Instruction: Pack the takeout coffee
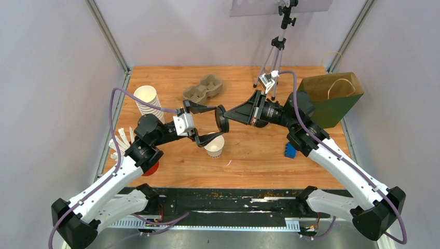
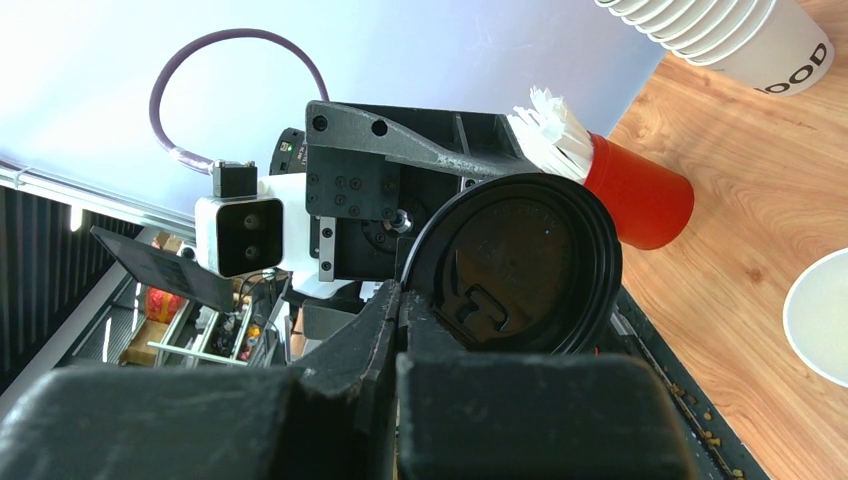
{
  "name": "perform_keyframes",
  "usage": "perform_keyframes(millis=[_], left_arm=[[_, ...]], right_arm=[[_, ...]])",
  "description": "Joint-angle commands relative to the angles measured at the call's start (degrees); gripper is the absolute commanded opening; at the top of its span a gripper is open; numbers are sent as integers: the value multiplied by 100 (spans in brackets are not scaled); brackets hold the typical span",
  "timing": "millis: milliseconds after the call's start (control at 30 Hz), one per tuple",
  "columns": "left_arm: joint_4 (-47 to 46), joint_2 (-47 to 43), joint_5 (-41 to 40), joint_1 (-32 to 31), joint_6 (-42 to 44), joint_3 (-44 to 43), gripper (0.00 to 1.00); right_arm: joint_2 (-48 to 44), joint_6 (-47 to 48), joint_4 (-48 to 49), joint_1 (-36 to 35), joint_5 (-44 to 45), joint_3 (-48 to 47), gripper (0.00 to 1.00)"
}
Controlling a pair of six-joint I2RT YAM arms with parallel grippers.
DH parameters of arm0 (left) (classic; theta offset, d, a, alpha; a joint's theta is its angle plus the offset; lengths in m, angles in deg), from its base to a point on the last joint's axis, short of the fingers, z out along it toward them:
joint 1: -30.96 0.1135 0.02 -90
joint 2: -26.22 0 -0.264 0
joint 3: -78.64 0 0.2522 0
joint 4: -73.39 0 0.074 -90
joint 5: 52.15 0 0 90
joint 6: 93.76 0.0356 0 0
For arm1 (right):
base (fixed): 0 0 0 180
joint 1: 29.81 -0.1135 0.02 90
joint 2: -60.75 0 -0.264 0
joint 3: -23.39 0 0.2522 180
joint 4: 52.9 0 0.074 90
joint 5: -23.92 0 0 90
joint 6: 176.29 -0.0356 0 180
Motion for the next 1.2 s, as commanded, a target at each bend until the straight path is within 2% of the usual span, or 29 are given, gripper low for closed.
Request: perform_keyframes(millis=[0, 167, 233, 400, 533, 633, 667, 833, 900, 1167], left_arm=[[-53, -17, 30, -54, 108, -257, 88], [43, -45, -7, -54, 122, -259, 81], [205, -70, -98, -50, 126, -293, 81], [1375, -228, -409, -54, 328, -489, 83], [2714, -376, -850, -54, 293, -787, 85], [3672, -306, -1339, -54, 89, -1152, 85], [4000, -214, -1573, -54, -33, -1320, 85], [5823, 645, -2363, -50, -629, -2490, 84], [6375, 1046, -2483, -59, -658, -2876, 80], [6931, 1836, -3069, -177, -1157, -3474, 80]], right_arm=[[-74, -73, 260, -34, 6, -46, 0], [-81, -45, 174, -38, 12, -11, 0], [-99, 22, 55, -38, 66, 0, 6], [-274, 427, -621, -33, 468, -39, 32], [-535, 541, -962, -32, 1026, 91, 68], [-692, 1001, -1530, -28, 1517, 27, 86], [-753, 1212, -1786, -28, 1661, -25, 89], [-1033, 2124, -2891, -29, 2308, -244, 98], [-1142, 2427, -3255, -33, 2499, -335, 100], [-1439, 3259, -4285, -26, 2811, -623, 100]])
